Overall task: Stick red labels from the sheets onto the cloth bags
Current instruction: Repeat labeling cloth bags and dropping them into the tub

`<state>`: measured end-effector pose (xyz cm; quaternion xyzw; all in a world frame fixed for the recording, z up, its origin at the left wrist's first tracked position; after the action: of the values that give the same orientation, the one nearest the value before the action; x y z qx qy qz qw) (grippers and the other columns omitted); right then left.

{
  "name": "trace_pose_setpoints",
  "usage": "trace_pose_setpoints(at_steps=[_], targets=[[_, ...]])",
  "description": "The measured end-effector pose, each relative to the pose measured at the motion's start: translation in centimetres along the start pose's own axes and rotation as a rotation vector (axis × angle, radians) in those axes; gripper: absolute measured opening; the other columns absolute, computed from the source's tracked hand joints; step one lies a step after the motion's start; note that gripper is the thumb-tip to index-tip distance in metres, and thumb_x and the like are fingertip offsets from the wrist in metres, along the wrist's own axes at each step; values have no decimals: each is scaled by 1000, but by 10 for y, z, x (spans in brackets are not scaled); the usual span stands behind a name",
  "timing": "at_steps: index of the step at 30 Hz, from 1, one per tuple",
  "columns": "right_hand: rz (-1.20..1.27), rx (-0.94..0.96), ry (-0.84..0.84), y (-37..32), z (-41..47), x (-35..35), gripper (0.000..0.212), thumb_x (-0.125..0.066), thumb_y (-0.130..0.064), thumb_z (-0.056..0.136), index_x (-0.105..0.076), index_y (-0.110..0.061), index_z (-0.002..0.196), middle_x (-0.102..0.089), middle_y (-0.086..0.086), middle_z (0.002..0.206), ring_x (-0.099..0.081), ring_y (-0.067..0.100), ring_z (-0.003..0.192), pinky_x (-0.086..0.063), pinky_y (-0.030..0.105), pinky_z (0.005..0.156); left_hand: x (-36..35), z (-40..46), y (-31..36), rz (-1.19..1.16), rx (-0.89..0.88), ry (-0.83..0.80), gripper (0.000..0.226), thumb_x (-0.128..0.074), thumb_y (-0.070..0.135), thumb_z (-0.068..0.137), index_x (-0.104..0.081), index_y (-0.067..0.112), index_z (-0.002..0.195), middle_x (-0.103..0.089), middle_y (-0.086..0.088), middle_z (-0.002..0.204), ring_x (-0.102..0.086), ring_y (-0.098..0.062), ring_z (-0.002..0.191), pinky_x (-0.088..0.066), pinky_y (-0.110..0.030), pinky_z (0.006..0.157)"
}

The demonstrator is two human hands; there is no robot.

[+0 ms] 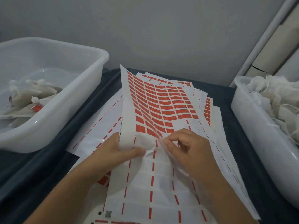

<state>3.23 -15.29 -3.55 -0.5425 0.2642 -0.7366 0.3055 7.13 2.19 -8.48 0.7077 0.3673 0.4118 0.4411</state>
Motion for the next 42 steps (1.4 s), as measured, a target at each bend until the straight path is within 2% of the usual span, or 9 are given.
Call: trace_pose_setpoints(at_steps=[4,8,11,13,16,19,29,35,42], targets=[[338,-334,202,25,-4,17,20,-56,-51,65,-62,-35,73,-63,-32,72,-61,-8,81,-45,3,56,10,0,-14,-166,150,-15,58,-75,45,42,-50,39,94,-68,17,66,-69,-9,61,-51,-26,40],[766,-559,229,48,-6,18,18,-64,-36,74,-66,-25,88,-71,-9,99,-68,17,88,-55,34,83,22,-4,-22,-190,249,78,56,-76,40,53,-48,35,101,-70,9,70,-70,-22,61,-54,-33,46],[1079,-604,125,40,-6,5,27,-69,-34,64,-72,-25,89,-71,3,97,-64,19,80,-53,35,84,59,-16,-6,144,-9,562,70,-74,30,71,-35,35,128,-54,8,118,-56,-16,98,-49,-47,86],[1208,-597,81,31,-8,-4,22,-69,-36,59,-76,-28,79,-68,2,81,-57,13,57,-49,23,68,54,-36,36,328,-371,738,53,-65,34,76,-40,36,122,-47,10,124,-53,-10,104,-46,-33,90],[1403,-577,37,22,-10,-16,22,-65,-34,64,-78,-26,81,-71,0,83,-61,12,63,-50,27,74,-20,-22,64,314,-441,207,32,-47,59,72,-36,60,103,-42,42,102,-48,13,94,-37,-1,66],[1397,-589,76,22,-13,-21,22,-65,-35,66,-76,-29,84,-73,2,100,-70,22,90,-54,43,83,-89,-2,64,256,-337,-190,37,-62,53,76,-29,62,92,-40,41,89,-48,15,78,-37,4,49],[882,-474,246,35,-9,14,15,-59,-44,73,-71,-42,83,-71,-4,94,-65,25,98,-50,40,93,-77,23,52,-3,-308,-198,10,-53,41,85,-62,39,81,-68,24,75,-64,3,74,-45,-10,60],[1290,-537,248,40,-7,12,43,-63,-29,73,-61,-19,115,-71,8,107,-70,25,93,-58,35,77,-74,13,65,-90,-380,-267,27,-49,57,68,-64,37,80,-64,15,61,-63,-2,63,-44,-6,53],[1457,-570,343,48,-9,19,46,-68,-33,72,-63,-16,115,-72,7,102,-71,16,75,-55,25,55,-66,12,67,-134,-404,-259,24,-43,59,73,-57,40,76,-61,10,57,-65,-9,61,-53,-13,66]])
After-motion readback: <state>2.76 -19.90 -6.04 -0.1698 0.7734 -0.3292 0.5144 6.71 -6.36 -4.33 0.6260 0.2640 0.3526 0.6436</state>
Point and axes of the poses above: each hand's wrist, its own z-axis towards the middle knuckle, its own x-axis out of the back of the hand, y = z × x, the point moved 8 cm from there along z, towards the middle knuckle
